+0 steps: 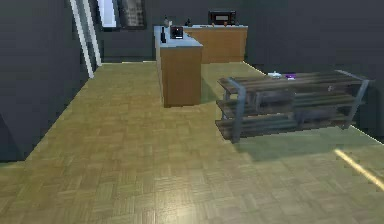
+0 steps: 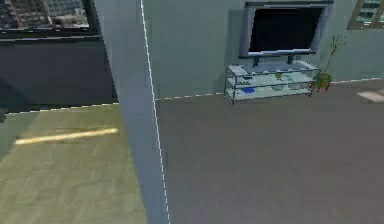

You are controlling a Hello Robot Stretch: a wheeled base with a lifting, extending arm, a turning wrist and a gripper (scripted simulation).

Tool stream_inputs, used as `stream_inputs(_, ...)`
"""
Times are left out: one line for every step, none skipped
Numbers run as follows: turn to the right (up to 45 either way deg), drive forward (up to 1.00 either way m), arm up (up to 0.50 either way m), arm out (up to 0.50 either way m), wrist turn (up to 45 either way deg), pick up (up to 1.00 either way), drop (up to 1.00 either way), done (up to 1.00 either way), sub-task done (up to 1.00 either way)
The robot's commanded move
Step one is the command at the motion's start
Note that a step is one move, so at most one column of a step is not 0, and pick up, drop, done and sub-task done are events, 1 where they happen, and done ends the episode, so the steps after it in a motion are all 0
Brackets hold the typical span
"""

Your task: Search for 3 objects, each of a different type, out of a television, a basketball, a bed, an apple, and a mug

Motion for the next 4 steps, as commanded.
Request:
stream_inputs(0.0,1.0,0.0,0.0,0.0,0.0,0.0,0.0,0.0)
stream_inputs(0.0,1.0,0.0,0.0,0.0,0.0,0.0,0.0,0.0)
stream_inputs(9.0,0.0,0.0,0.0,0.0,0.0,0.0,0.0,0.0)
stream_inputs(0.0,0.35,0.0,0.0,0.0,0.0,0.0,0.0,0.0)
